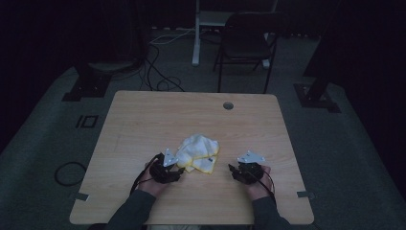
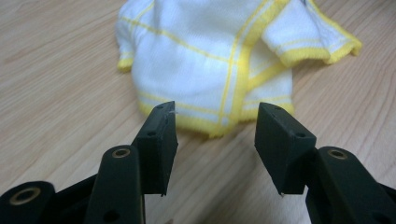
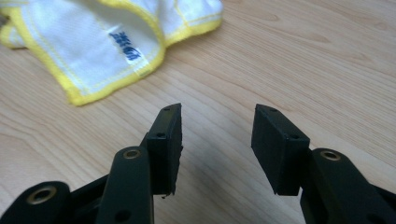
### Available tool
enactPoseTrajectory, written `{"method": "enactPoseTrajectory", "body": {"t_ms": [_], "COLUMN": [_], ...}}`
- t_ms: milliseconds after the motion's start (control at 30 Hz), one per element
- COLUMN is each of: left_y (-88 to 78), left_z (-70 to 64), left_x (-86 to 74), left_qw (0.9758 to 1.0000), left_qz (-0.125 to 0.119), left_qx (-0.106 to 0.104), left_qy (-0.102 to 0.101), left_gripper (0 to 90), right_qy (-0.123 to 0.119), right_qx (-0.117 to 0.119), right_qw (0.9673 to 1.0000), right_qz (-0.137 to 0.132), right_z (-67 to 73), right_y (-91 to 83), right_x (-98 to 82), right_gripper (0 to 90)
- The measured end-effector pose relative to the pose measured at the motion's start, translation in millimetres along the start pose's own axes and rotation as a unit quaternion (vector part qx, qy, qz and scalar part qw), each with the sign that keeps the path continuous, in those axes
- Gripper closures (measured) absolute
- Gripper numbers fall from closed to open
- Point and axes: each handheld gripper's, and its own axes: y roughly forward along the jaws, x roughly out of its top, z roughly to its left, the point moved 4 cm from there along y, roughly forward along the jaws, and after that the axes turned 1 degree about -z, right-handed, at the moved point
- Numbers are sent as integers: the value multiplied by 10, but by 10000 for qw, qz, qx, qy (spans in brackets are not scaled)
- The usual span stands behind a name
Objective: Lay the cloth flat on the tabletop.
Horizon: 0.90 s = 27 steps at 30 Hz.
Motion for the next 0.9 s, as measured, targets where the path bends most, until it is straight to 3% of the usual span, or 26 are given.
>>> {"method": "enactPoseTrajectory", "body": {"t_ms": [100,200,333,767,900], "left_y": [45,40,-20,-163,-192], "left_z": [12,34,61,215,256], "left_x": [15,35,86,369,538], "left_qw": [9999,9998,9999,9983,9972], "left_qz": [96,126,-16,-486,-644], "left_qx": [103,123,151,288,368], "left_qy": [5,26,9,-110,-62], "left_gripper": [562,718,839,865,866], "right_qy": [-49,-91,-157,-492,-599], "right_qx": [49,100,167,405,438], "right_qw": [10000,9999,9997,9977,9967], "right_qz": [-24,-41,-64,-232,-318], "right_z": [35,72,125,311,339], "right_y": [-9,-10,-6,48,50], "right_x": [17,29,50,242,326], "right_gripper": [527,527,529,537,536]}}
